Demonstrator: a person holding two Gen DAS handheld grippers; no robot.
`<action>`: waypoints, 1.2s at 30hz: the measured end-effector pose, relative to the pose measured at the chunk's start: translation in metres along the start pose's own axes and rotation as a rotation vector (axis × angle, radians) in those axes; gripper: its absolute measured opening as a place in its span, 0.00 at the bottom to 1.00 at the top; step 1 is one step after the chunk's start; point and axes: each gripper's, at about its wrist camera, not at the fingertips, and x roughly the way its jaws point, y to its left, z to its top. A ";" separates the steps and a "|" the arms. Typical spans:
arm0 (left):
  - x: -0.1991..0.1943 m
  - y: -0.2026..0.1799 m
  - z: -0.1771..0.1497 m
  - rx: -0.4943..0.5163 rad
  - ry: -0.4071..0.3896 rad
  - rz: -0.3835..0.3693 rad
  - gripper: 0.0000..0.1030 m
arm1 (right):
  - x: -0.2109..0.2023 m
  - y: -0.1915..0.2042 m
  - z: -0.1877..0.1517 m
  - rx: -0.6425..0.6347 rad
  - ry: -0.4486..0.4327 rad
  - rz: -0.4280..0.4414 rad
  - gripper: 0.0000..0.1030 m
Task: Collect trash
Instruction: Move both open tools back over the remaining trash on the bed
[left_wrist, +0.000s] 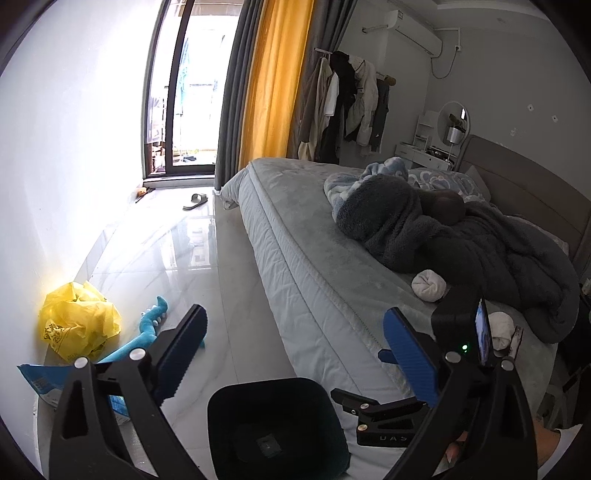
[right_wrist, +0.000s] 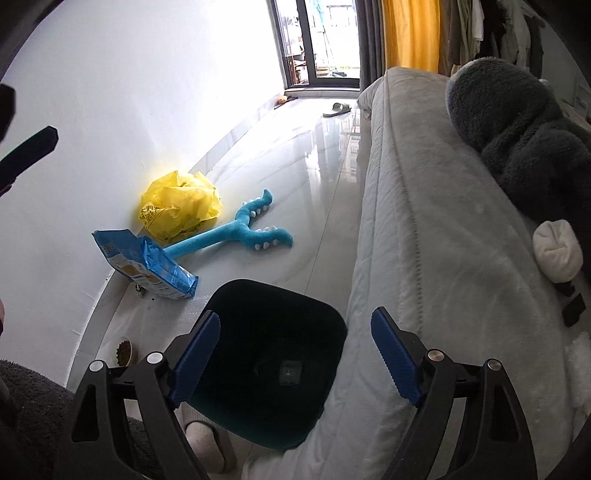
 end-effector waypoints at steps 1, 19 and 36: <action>0.002 -0.005 0.000 0.002 0.004 -0.009 0.95 | -0.006 -0.005 -0.001 0.000 -0.012 -0.008 0.84; 0.033 -0.067 -0.010 0.054 0.069 -0.085 0.95 | -0.085 -0.086 -0.022 0.093 -0.142 -0.098 0.90; 0.053 -0.130 -0.020 0.079 0.121 -0.164 0.95 | -0.141 -0.168 -0.062 0.212 -0.200 -0.182 0.92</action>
